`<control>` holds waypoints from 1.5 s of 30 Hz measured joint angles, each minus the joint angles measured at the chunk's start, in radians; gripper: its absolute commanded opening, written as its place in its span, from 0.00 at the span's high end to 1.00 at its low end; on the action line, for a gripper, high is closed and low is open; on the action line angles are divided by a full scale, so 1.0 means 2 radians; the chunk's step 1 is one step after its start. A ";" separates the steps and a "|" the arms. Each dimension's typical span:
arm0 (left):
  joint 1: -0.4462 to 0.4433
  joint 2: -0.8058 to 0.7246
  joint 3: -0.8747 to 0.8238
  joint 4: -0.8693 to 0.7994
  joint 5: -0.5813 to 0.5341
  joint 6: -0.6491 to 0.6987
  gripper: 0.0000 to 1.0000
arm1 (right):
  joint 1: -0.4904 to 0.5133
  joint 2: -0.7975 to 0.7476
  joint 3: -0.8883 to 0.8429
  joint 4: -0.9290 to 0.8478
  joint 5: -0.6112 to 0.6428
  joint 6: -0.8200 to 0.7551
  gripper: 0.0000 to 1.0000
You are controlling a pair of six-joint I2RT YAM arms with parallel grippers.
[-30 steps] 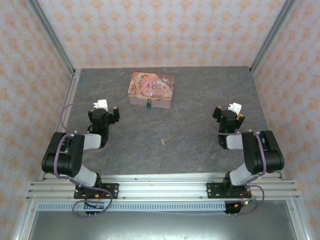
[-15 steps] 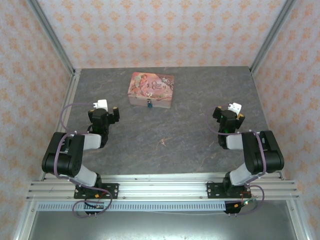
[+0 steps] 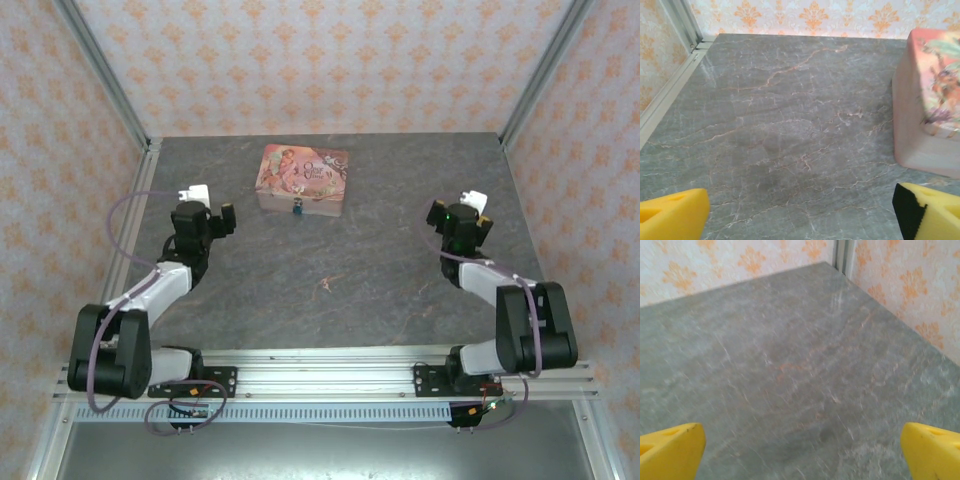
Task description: Unlock a padlock with a key
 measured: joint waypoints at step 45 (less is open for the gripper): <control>-0.398 0.222 0.253 -0.389 0.011 -0.414 0.76 | 0.263 -0.029 0.083 -0.415 -0.130 0.284 0.28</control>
